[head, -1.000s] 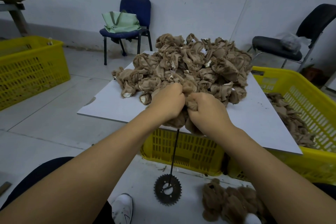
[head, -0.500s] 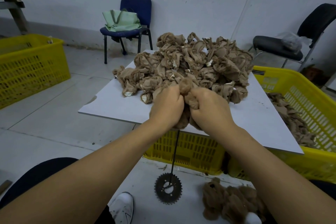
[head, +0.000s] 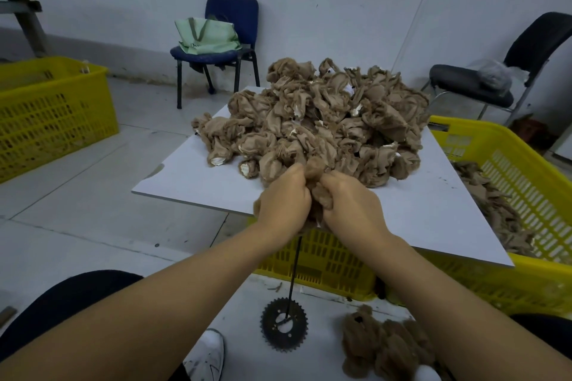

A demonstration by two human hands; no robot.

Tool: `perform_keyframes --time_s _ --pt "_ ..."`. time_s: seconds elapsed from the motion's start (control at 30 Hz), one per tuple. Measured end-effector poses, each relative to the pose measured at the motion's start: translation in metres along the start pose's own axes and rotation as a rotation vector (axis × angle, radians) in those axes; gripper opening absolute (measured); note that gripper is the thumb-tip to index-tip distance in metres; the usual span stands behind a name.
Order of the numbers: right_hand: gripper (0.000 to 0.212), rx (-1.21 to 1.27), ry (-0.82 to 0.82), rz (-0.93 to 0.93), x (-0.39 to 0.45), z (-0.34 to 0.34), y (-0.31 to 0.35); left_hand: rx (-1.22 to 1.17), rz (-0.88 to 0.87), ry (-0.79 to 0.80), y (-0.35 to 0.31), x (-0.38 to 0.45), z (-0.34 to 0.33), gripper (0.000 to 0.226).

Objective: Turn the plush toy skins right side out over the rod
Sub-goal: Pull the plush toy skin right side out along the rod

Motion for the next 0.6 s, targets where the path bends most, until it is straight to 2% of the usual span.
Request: perform_keyframes --time_s 0.1,0.17,0.3,0.37,0.43,0.5,0.6 --pt "0.009 0.012 -0.112 0.085 0.001 0.008 0.000 -0.071 -0.161 -0.116 -0.007 0.006 0.008 0.011" --pt "0.015 0.032 -0.191 0.127 0.001 0.012 -0.003 -0.153 -0.224 -0.195 -0.008 0.004 0.008 0.013" --pt "0.013 0.139 -0.113 0.075 -0.015 -0.008 0.000 -0.087 -0.140 -0.179 0.009 -0.015 -0.008 0.020" --pt "0.015 0.127 -0.121 0.063 -0.013 -0.012 -0.002 -0.070 -0.107 -0.201 0.011 -0.011 -0.009 0.016" --pt "0.019 0.139 -0.150 0.063 -0.007 -0.006 -0.006 -0.126 -0.115 -0.228 0.000 -0.003 -0.008 0.012" --pt "0.018 0.159 -0.226 0.079 0.000 0.004 -0.013 -0.259 -0.126 -0.264 -0.010 0.002 -0.010 0.017" --pt "0.016 0.173 -0.144 0.048 -0.011 -0.004 -0.008 -0.207 -0.047 -0.146 0.001 -0.009 -0.020 0.029"
Point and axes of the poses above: each hand's wrist, its own x-axis towards the middle knuckle, its own z-axis out of the back of the hand, y = z × x, the point moved 1 cm from there along x, towards the middle knuckle, and after that the axes turned 2 degrees about z, right-handed, at the moved point
